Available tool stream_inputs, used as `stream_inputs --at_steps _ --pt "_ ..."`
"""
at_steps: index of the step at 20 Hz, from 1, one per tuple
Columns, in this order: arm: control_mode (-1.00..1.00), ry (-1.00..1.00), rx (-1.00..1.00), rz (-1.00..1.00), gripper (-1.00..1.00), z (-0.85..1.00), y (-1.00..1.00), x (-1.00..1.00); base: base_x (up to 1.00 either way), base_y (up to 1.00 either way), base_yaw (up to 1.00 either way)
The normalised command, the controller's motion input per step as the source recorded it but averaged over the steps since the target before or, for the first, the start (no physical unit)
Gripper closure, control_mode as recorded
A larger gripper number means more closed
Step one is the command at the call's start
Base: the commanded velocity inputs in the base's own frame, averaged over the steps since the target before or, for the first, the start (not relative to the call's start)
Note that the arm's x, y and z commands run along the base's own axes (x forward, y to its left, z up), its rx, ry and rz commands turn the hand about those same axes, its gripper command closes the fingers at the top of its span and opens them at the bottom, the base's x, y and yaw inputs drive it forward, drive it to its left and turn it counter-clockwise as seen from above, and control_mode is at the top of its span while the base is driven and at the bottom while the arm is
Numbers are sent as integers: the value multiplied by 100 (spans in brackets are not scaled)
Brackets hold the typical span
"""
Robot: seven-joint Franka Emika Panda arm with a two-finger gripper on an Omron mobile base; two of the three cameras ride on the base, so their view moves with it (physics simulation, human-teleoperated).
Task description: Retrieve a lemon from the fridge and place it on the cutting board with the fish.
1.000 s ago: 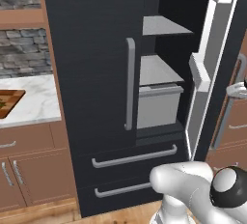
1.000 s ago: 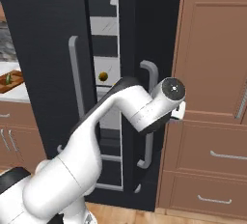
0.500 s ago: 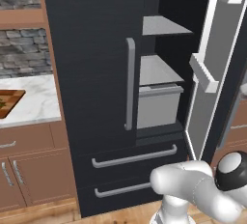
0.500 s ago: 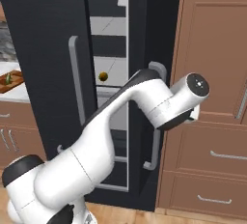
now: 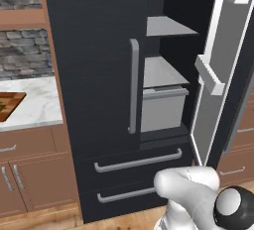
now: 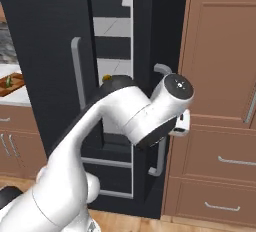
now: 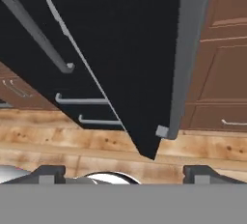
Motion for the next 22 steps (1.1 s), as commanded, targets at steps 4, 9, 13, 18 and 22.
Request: stream_inputs --at_steps 4,9,13,18,22 --pt "-100 16 -61 2 -100 4 98 -33 0 0 0" --pt "-100 22 -50 3 -100 0 100 -11 0 0 0" --pt "-100 34 -43 5 -100 -15 90 -1 0 0 0" --pt "-100 43 -40 10 -100 -21 66 2 0 0 0" --pt "-100 51 -40 16 -100 -25 44 42 0 0 0"
